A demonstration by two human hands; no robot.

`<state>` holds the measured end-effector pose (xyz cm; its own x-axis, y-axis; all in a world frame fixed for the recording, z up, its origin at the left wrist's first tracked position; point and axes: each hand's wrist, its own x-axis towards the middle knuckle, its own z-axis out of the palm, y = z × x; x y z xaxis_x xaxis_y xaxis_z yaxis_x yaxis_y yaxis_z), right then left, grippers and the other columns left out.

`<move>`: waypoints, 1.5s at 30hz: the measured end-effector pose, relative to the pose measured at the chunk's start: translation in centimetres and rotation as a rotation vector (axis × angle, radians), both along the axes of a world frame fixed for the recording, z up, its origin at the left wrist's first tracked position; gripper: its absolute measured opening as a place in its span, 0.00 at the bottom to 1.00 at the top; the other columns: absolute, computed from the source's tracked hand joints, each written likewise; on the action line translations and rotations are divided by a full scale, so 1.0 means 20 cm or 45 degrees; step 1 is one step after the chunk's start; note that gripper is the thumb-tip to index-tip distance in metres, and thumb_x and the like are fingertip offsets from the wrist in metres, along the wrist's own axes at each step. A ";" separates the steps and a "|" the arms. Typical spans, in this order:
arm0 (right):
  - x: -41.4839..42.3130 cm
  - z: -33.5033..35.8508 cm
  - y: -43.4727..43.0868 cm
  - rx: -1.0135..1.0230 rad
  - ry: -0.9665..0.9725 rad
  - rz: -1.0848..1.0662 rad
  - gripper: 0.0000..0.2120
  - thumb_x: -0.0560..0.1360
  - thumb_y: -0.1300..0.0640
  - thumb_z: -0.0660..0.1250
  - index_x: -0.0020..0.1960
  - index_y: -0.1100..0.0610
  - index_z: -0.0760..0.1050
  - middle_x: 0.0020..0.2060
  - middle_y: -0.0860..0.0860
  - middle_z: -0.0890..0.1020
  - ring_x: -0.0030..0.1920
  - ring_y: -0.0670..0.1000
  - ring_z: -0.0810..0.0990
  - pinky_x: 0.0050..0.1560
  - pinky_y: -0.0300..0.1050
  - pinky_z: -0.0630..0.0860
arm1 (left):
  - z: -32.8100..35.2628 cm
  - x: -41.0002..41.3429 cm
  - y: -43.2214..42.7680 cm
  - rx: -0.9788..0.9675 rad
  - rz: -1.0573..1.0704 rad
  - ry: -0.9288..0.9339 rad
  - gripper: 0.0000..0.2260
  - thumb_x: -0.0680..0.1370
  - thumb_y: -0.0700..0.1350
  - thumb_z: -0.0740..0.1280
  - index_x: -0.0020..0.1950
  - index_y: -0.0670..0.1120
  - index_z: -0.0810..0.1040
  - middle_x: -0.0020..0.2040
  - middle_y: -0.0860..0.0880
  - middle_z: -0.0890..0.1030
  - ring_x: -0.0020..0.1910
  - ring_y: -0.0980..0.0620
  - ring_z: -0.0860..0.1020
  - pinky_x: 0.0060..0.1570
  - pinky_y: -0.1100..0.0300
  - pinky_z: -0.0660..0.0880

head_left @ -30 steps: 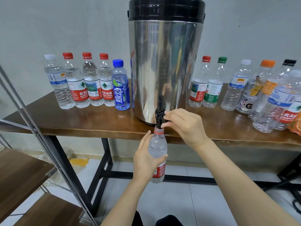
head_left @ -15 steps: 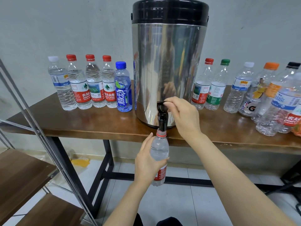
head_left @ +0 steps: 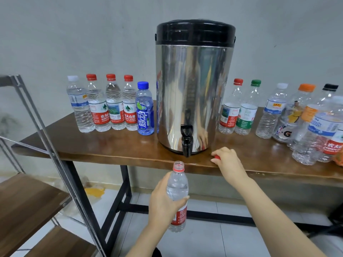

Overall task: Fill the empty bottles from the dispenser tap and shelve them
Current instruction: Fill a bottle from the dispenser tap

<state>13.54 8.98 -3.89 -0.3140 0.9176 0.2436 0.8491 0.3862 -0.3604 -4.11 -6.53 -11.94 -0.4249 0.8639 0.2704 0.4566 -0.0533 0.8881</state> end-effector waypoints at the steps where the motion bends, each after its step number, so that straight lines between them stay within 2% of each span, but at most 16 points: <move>1: 0.00 0.00 -0.01 -0.005 0.058 0.005 0.14 0.80 0.54 0.65 0.63 0.56 0.77 0.58 0.53 0.77 0.59 0.53 0.69 0.56 0.46 0.68 | 0.00 -0.02 -0.02 -0.014 0.003 0.015 0.32 0.65 0.48 0.81 0.57 0.74 0.70 0.51 0.68 0.80 0.53 0.63 0.79 0.53 0.60 0.77; 6: -0.03 0.10 -0.24 0.238 0.607 0.219 0.09 0.77 0.56 0.68 0.57 0.53 0.78 0.53 0.47 0.79 0.56 0.48 0.73 0.55 0.39 0.68 | 0.07 -0.10 -0.14 -0.009 0.082 0.023 0.32 0.65 0.47 0.81 0.52 0.76 0.67 0.45 0.71 0.78 0.48 0.66 0.76 0.47 0.67 0.72; 10: -0.19 0.29 -0.48 0.218 0.826 0.679 0.11 0.74 0.59 0.72 0.55 0.50 0.80 0.51 0.42 0.81 0.56 0.44 0.77 0.56 0.33 0.72 | 0.16 -0.15 -0.22 0.023 0.123 0.015 0.33 0.64 0.49 0.79 0.54 0.80 0.67 0.49 0.72 0.79 0.51 0.61 0.79 0.53 0.54 0.78; 13: -0.35 0.38 -0.56 0.022 0.747 0.960 0.12 0.74 0.60 0.73 0.55 0.48 0.80 0.52 0.43 0.81 0.56 0.41 0.78 0.56 0.32 0.72 | 0.21 -0.18 -0.27 0.092 0.169 0.062 0.34 0.62 0.52 0.78 0.58 0.78 0.67 0.51 0.70 0.80 0.52 0.62 0.80 0.53 0.53 0.79; 17: -0.50 0.41 -0.55 -0.092 0.599 1.113 0.10 0.74 0.62 0.73 0.54 0.56 0.83 0.53 0.47 0.82 0.57 0.43 0.79 0.62 0.41 0.73 | 0.25 -0.24 -0.34 0.128 0.198 0.142 0.36 0.63 0.51 0.80 0.58 0.80 0.65 0.52 0.70 0.79 0.52 0.64 0.79 0.53 0.55 0.79; 22: -0.61 0.42 -0.56 -0.122 0.544 1.223 0.11 0.73 0.64 0.73 0.55 0.59 0.83 0.52 0.48 0.83 0.55 0.41 0.79 0.60 0.33 0.72 | 0.28 -0.31 -0.40 0.108 0.222 0.180 0.36 0.62 0.54 0.79 0.60 0.79 0.64 0.55 0.65 0.81 0.54 0.61 0.79 0.53 0.54 0.79; 26: -0.68 0.42 -0.56 0.011 0.434 1.201 0.12 0.70 0.53 0.76 0.52 0.57 0.83 0.44 0.46 0.81 0.47 0.41 0.76 0.49 0.30 0.70 | 0.27 -0.36 -0.43 0.061 0.270 0.261 0.36 0.61 0.59 0.77 0.67 0.70 0.68 0.57 0.61 0.81 0.54 0.59 0.80 0.51 0.54 0.79; 29: -0.74 0.42 -0.57 0.109 0.329 1.177 0.20 0.68 0.41 0.72 0.48 0.56 0.82 0.39 0.41 0.75 0.42 0.41 0.72 0.43 0.31 0.68 | 0.26 -0.40 -0.44 0.043 0.295 0.322 0.36 0.63 0.59 0.77 0.69 0.65 0.69 0.58 0.61 0.80 0.54 0.59 0.79 0.51 0.54 0.80; 31: -0.76 0.43 -0.57 0.079 0.256 1.152 0.21 0.68 0.38 0.71 0.50 0.54 0.82 0.40 0.41 0.76 0.44 0.42 0.73 0.44 0.34 0.69 | 0.25 -0.42 -0.44 0.037 0.300 0.322 0.36 0.63 0.58 0.78 0.69 0.65 0.70 0.58 0.62 0.80 0.54 0.60 0.79 0.51 0.54 0.79; 33: -0.75 0.46 -0.57 0.045 0.163 1.130 0.25 0.69 0.33 0.65 0.58 0.47 0.80 0.47 0.39 0.78 0.50 0.40 0.71 0.50 0.36 0.70 | 0.24 -0.43 -0.45 0.035 0.313 0.318 0.36 0.64 0.56 0.79 0.69 0.65 0.70 0.59 0.63 0.80 0.55 0.61 0.78 0.52 0.58 0.79; 34: -0.74 0.47 -0.57 0.009 0.131 1.134 0.26 0.71 0.32 0.63 0.64 0.44 0.76 0.52 0.38 0.77 0.53 0.38 0.70 0.52 0.35 0.69 | 0.24 -0.44 -0.46 0.032 0.321 0.313 0.36 0.64 0.56 0.80 0.70 0.65 0.70 0.59 0.64 0.79 0.56 0.62 0.78 0.53 0.62 0.77; 36: -0.72 0.50 -0.56 -0.102 0.119 1.191 0.23 0.77 0.42 0.64 0.71 0.43 0.70 0.61 0.37 0.74 0.57 0.33 0.68 0.54 0.32 0.70 | 0.25 -0.45 -0.46 0.038 0.323 0.295 0.36 0.64 0.54 0.80 0.69 0.65 0.70 0.59 0.65 0.79 0.56 0.63 0.77 0.51 0.69 0.74; 38: -0.72 0.51 -0.55 -0.158 0.098 1.263 0.19 0.80 0.53 0.66 0.70 0.48 0.72 0.63 0.41 0.76 0.60 0.35 0.71 0.59 0.29 0.69 | 0.25 -0.47 -0.46 0.034 0.315 0.286 0.36 0.64 0.55 0.80 0.69 0.65 0.70 0.58 0.65 0.79 0.56 0.62 0.77 0.51 0.68 0.74; 40: -0.74 0.51 -0.53 -0.158 0.153 1.256 0.15 0.77 0.57 0.69 0.64 0.52 0.79 0.57 0.46 0.81 0.57 0.42 0.78 0.60 0.32 0.71 | 0.27 -0.47 -0.46 0.038 0.299 0.283 0.35 0.64 0.56 0.79 0.69 0.66 0.70 0.57 0.64 0.80 0.55 0.62 0.78 0.50 0.66 0.75; 43: -0.77 0.52 -0.53 -0.119 0.170 1.109 0.13 0.73 0.52 0.74 0.56 0.53 0.82 0.46 0.47 0.83 0.47 0.47 0.79 0.51 0.40 0.75 | 0.27 -0.48 -0.46 0.057 0.268 0.249 0.33 0.63 0.57 0.77 0.66 0.69 0.70 0.55 0.65 0.80 0.53 0.62 0.79 0.49 0.60 0.78; 45: -0.78 0.52 -0.53 -0.005 -0.006 1.060 0.16 0.73 0.41 0.70 0.57 0.47 0.79 0.48 0.41 0.80 0.49 0.44 0.76 0.53 0.44 0.74 | 0.27 -0.49 -0.46 0.065 0.254 0.181 0.34 0.62 0.59 0.75 0.67 0.69 0.70 0.56 0.65 0.80 0.54 0.62 0.79 0.51 0.55 0.79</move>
